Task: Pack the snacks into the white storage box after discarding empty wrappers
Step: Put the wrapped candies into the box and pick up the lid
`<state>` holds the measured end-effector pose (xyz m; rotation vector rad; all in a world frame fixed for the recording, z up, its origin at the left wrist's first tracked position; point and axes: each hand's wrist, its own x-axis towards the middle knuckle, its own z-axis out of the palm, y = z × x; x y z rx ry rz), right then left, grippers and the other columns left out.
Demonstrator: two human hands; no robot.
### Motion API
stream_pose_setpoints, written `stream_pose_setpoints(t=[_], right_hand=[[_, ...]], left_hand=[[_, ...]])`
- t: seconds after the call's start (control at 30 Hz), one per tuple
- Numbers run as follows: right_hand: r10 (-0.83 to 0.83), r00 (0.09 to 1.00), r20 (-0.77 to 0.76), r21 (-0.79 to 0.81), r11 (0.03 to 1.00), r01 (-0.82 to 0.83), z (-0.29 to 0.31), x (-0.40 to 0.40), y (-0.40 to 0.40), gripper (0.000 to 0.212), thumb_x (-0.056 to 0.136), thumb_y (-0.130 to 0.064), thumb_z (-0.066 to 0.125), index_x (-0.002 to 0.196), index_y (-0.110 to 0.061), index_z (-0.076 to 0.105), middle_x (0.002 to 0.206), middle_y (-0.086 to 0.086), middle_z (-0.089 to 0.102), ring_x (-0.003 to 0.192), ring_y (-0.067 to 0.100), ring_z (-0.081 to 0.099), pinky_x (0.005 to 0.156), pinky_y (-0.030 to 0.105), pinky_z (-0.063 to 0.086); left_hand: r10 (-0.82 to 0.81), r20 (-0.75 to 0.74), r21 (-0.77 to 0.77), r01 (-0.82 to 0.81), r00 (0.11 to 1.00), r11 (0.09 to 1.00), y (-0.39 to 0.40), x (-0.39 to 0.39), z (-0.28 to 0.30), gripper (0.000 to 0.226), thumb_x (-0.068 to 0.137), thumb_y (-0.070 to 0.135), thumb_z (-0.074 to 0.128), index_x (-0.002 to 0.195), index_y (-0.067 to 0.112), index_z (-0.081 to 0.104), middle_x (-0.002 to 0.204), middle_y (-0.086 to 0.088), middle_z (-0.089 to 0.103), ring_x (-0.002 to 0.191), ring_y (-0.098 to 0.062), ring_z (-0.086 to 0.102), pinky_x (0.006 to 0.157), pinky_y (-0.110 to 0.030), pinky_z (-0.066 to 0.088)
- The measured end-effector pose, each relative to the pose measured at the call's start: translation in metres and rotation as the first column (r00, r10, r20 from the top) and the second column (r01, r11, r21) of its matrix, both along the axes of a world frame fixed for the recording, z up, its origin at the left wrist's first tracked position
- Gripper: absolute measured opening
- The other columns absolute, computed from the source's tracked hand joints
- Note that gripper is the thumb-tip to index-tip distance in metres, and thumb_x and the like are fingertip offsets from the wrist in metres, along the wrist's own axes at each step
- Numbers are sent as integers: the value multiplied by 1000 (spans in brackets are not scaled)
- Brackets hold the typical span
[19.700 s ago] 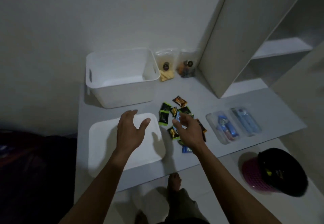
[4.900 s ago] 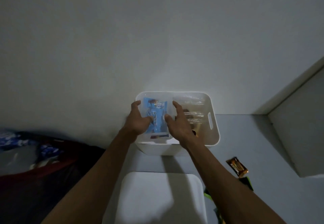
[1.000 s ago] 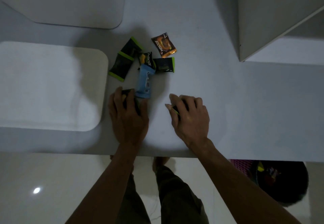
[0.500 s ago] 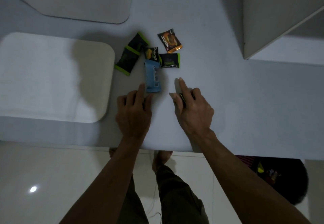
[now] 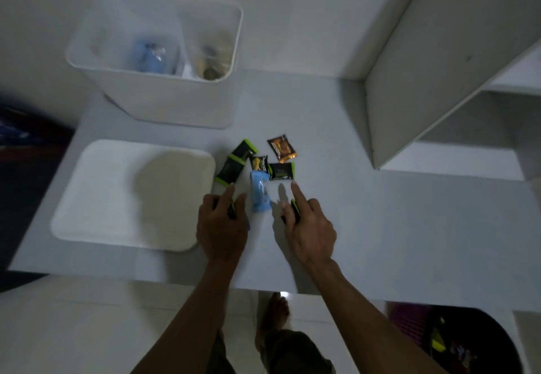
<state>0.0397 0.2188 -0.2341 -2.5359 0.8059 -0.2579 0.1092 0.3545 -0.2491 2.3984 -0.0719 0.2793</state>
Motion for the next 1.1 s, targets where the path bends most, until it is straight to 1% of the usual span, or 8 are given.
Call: stream_pose_setpoints(t=[0.13,0.2,0.27,0.47,0.73,0.9,1.03,1.1], right_hand=[[-14,996,90,60,998,9,55,52,-2,48,97,-53,43,144,-44,40,106,3,61,85,29,63,64,35,45],[-13,989,151,68,998,2,85,85,0,46,98,-54,43,143,-45,41,114,0,60,96,27,63,70,35,46],[6,978,209,76,997,-22,114,119,5,46,99,-55,40,143,-44,40,112,0,59,95,25,63,70,33,43],[39,962,271,73,995,-61,172,210,26,46,100,-53,36,145,-40,38,117,2,58,101,27,61,80,38,47],[34,992,119,57,998,-41,168,299,45,45,101,-53,34,141,-34,42,123,5,56,105,30,60,79,37,45],[33,998,53,64,997,-37,143,328,46,44,101,-52,36,135,-27,50,122,6,57,107,28,59,73,33,38],[7,1000,25,71,997,-9,130,337,47,44,101,-52,33,130,-25,54,126,6,58,111,26,56,78,36,43],[-16,998,56,52,999,13,129,337,47,42,102,-49,33,127,-24,56,124,6,58,109,27,57,77,37,44]], left_hand=[[80,90,-121,-68,993,990,-3,43,66,30,86,34,72,113,22,73,86,-4,58,73,-28,63,61,-34,49],[121,164,-167,-94,979,981,-2,71,100,29,85,34,73,112,22,74,86,-3,58,75,-24,63,63,-30,46],[150,230,-210,-102,961,972,1,99,131,28,86,33,72,111,20,74,86,-3,58,75,-20,61,64,-23,39],[131,191,-291,-71,973,954,20,186,188,37,91,44,63,119,21,70,100,-6,58,91,-25,63,77,-27,41],[35,42,-251,-24,999,968,22,285,179,41,93,48,58,122,21,68,104,-7,57,99,-25,60,83,-29,41],[-105,-123,-131,89,987,987,15,329,144,60,87,65,53,126,20,64,113,-11,61,102,-28,62,90,-44,52],[-190,-206,-100,173,960,980,22,343,117,74,87,76,35,120,18,67,116,-12,67,105,-28,63,91,-41,51],[-198,-180,-104,182,963,978,25,343,114,66,94,67,35,108,14,73,105,-13,72,97,-27,65,82,-33,48]])
